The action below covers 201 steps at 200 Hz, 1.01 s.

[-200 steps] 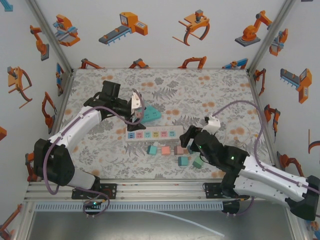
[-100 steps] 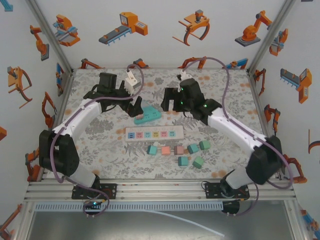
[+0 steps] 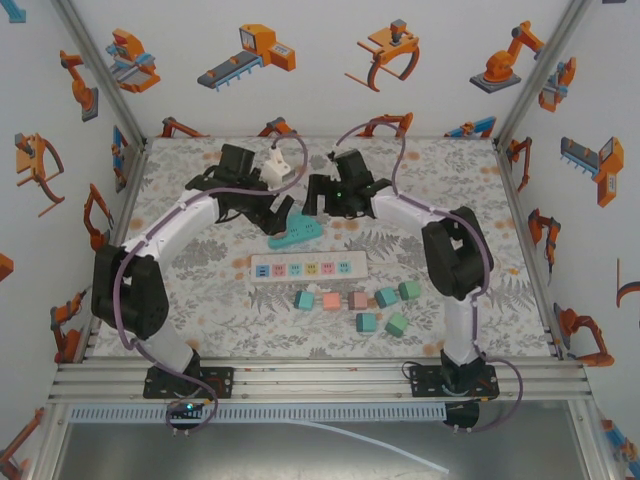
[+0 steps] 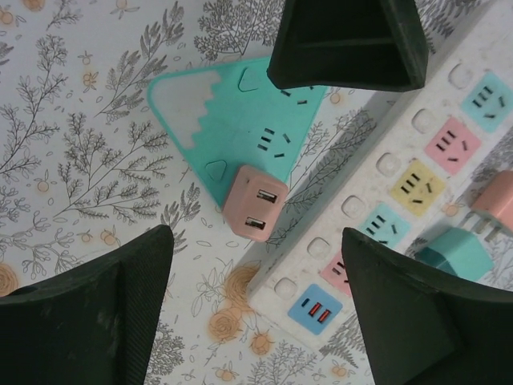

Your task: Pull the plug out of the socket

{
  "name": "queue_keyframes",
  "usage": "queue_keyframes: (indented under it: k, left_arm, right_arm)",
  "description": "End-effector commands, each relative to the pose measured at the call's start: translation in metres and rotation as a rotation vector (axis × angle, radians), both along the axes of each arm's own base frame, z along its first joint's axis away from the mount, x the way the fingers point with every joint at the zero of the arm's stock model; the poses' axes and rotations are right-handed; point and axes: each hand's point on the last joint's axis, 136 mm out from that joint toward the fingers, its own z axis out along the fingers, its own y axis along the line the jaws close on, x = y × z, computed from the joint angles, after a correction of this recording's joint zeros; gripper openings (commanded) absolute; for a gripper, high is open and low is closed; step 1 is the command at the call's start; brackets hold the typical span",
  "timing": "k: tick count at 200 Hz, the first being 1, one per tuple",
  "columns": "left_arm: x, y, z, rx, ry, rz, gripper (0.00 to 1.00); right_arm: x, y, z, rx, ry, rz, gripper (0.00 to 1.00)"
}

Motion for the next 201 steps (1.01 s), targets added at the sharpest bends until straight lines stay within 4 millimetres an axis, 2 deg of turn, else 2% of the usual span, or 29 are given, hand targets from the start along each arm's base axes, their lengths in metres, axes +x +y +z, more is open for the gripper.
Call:
queue_keyframes:
  k: [1, 37, 56, 97, 138, 164, 201]
  left_arm:
    - [-0.003, -0.001, -0.029, 0.102, -0.034, -0.052, 0.77]
    - [0.011, 0.000, -0.054, 0.223, -0.097, -0.018, 0.75]
    - [0.018, 0.002, -0.064, 0.254, -0.114, -0.004, 0.70]
    - [0.012, -0.004, -0.084, 0.290, -0.096, -0.049, 0.62]
    - [0.009, -0.007, -0.092, 0.334, -0.116, -0.090, 0.53]
    - [0.004, -0.013, -0.093, 0.333, -0.137, -0.147, 0.52]
    - [-0.001, -0.017, -0.099, 0.338, -0.129, -0.179, 0.46]
  right_arm:
    - [0.014, 0.017, 0.015, 0.082, -0.040, 0.031, 0.84]
    - [0.010, 0.026, -0.002, 0.105, -0.017, 0.082, 0.85]
    - [0.010, 0.029, -0.007, 0.117, -0.014, 0.095, 0.84]
    - [0.012, 0.034, -0.015, 0.139, 0.001, 0.098, 0.85]
    - [0.012, 0.037, -0.024, 0.145, 0.014, 0.103, 0.85]
    - [0.010, 0.041, -0.032, 0.157, 0.033, 0.108, 0.85]
    - [0.005, 0.048, -0.041, 0.146, 0.049, 0.107, 0.79]
